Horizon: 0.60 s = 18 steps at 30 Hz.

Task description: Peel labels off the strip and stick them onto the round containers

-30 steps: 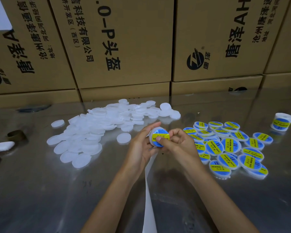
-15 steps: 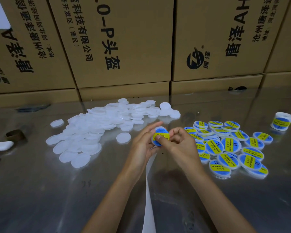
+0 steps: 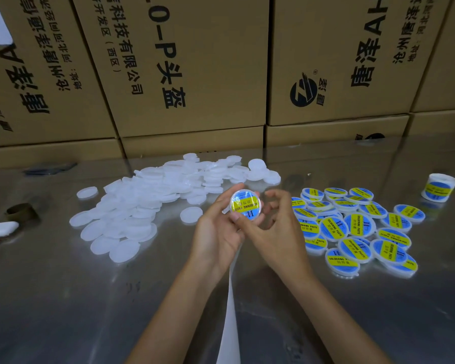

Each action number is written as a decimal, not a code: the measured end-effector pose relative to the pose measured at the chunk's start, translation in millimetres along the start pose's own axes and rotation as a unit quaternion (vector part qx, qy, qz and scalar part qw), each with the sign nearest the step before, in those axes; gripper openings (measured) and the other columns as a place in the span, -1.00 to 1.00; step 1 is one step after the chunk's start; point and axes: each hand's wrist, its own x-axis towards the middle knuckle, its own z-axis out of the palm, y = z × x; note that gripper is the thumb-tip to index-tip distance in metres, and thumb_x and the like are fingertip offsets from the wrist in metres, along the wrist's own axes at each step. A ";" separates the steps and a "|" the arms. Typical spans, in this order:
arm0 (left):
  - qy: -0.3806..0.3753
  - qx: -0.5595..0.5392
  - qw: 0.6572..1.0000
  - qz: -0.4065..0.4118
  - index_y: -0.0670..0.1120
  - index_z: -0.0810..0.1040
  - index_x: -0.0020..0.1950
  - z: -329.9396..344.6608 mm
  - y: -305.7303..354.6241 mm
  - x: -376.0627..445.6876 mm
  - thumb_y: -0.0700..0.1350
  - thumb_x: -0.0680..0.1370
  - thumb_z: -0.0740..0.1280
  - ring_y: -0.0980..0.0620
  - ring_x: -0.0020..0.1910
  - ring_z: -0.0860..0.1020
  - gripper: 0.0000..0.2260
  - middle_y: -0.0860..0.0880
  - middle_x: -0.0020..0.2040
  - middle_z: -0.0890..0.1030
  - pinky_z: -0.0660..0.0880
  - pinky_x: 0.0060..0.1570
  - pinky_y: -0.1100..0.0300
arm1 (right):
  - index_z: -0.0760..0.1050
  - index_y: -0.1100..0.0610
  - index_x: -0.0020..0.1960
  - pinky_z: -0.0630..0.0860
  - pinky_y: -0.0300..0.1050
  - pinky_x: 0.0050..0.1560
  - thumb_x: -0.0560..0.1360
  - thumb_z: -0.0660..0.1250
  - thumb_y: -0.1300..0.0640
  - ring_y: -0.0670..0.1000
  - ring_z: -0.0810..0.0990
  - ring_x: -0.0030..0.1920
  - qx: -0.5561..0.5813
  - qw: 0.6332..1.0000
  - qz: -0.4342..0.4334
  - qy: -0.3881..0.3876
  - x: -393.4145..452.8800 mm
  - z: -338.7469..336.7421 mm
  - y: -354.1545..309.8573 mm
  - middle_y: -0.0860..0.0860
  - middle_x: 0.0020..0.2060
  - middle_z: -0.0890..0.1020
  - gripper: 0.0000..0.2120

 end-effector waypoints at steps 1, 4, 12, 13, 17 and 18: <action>-0.002 -0.003 1.000 0.001 -0.22 0.53 0.34 1.5 -1.0 -0.4 -0.16 0.51 0.27 -0.26 0.21 0.60 -0.60 -0.32 0.23 0.61 0.56 0.21 -0.10 | 0.32 -0.23 0.11 0.40 -0.33 -0.19 0.19 0.45 -0.45 -0.29 0.55 -0.06 -0.005 1.000 -0.005 -0.002 -1.0 0.7 -0.6 -0.27 -0.07 0.57 -0.38; -0.012 0.001 1.000 0.001 -0.20 0.50 0.38 3.3 -2.7 -1.2 -0.16 0.56 0.24 -0.24 0.28 0.57 -0.61 -0.28 0.26 0.60 0.55 0.24 -0.09 | 0.38 -0.22 0.04 0.42 -0.34 -0.22 0.25 0.37 -0.47 -0.27 0.59 -0.09 -0.010 1.000 -0.024 -0.001 -2.0 1.0 -2.5 -0.35 -0.09 0.60 -0.50; -0.059 0.037 0.998 0.000 -0.18 0.48 0.36 1.6 -5.9 -0.4 -0.32 0.58 0.20 -0.17 0.18 0.62 -0.65 -0.26 0.26 0.61 0.64 0.05 0.08 | 0.51 0.01 -0.18 0.39 -0.03 -0.38 0.53 0.37 -0.13 -0.05 0.45 -0.43 0.038 0.998 -0.047 0.030 2.6 -6.3 0.6 -0.02 -0.47 0.51 -0.76; -0.062 0.068 0.996 0.011 -0.17 0.48 0.36 0.0 -7.0 0.2 -0.36 0.59 0.19 -0.15 0.16 0.63 -0.65 -0.25 0.25 0.62 0.63 0.03 0.10 | 0.52 0.01 -0.17 0.44 0.04 -0.35 0.55 0.36 -0.11 0.01 0.51 -0.40 0.048 0.998 -0.044 0.027 2.8 -7.3 -0.5 0.00 -0.44 0.56 -0.77; -0.047 0.270 0.959 0.078 -0.06 0.56 0.28 -9.2 -1.7 0.6 -0.39 0.55 0.33 0.02 -0.09 0.67 -0.63 -0.12 0.04 0.72 0.57 -0.17 0.25 | 0.57 0.07 -0.15 0.49 -0.07 -0.33 0.60 0.30 0.00 -0.03 0.58 -0.36 0.066 0.996 -0.051 0.030 4.8 -11.5 -1.2 -0.05 -0.40 0.62 -0.78; -0.042 0.321 0.942 0.091 -0.02 0.57 0.25 -11.6 0.6 1.2 -0.37 0.52 0.39 0.07 -0.17 0.65 -0.63 -0.10 -0.01 0.73 0.54 -0.23 0.28 | 0.57 0.07 -0.16 0.43 -0.17 -0.36 0.61 0.30 0.02 -0.09 0.53 -0.41 0.058 0.996 -0.056 0.035 6.2 -12.9 0.6 -0.08 -0.44 0.59 -0.78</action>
